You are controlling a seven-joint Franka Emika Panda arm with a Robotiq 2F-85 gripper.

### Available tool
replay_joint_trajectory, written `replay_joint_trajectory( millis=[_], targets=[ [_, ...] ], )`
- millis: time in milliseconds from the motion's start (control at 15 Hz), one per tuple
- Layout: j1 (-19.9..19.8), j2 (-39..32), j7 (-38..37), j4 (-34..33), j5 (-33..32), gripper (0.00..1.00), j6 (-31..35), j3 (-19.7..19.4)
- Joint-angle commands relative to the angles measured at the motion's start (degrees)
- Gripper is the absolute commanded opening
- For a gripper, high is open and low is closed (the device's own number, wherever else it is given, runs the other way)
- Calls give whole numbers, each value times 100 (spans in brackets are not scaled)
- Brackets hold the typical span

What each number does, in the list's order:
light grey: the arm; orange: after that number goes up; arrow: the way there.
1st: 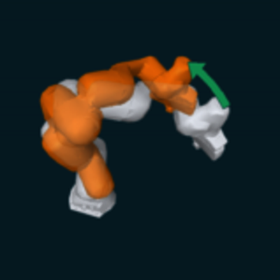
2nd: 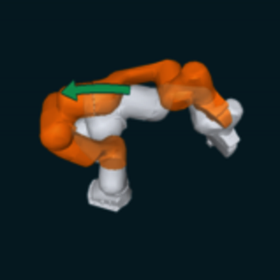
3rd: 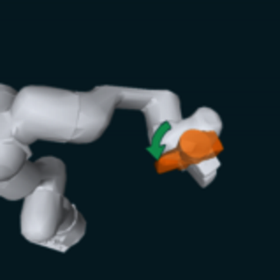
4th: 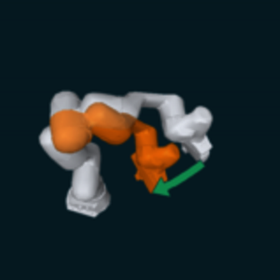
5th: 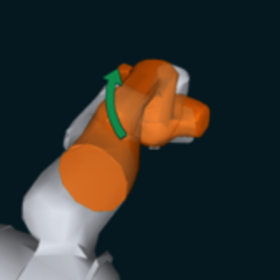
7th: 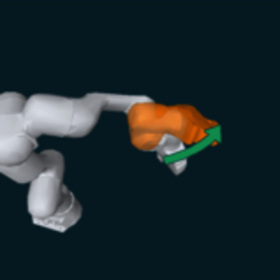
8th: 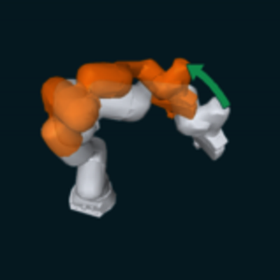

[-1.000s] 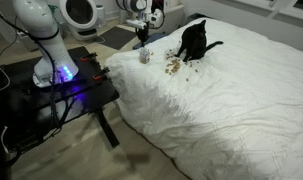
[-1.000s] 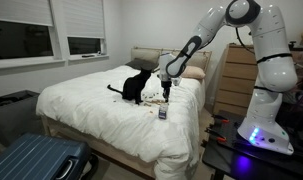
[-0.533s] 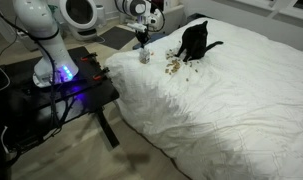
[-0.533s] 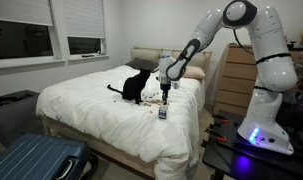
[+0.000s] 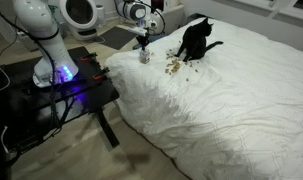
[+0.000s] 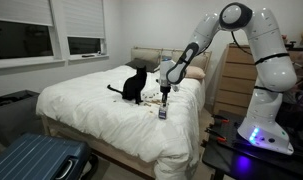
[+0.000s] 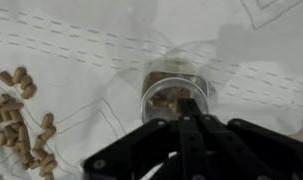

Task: Pick some objects from the bed and put them in the clear bottle

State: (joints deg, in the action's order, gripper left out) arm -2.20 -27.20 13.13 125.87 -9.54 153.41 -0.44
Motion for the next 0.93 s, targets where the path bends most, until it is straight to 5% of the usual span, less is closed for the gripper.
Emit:
replay_joint_trajectory(
  millis=[0, 333, 400, 467, 667, 867],
  targets=[
    [-108, -3, 175, 46, 17, 31, 146, 69],
    [-111, -35, 156, 26, 4, 70, 173, 52],
    [-116, -38, 155, 17, 7, 24, 175, 51],
    [-127, -38, 160, 13, 21, 24, 176, 60],
    [-150, -17, 158, -17, 50, 1, 143, 67],
    [-204, 56, 182, -55, 111, 0, 110, 99]
  ],
)
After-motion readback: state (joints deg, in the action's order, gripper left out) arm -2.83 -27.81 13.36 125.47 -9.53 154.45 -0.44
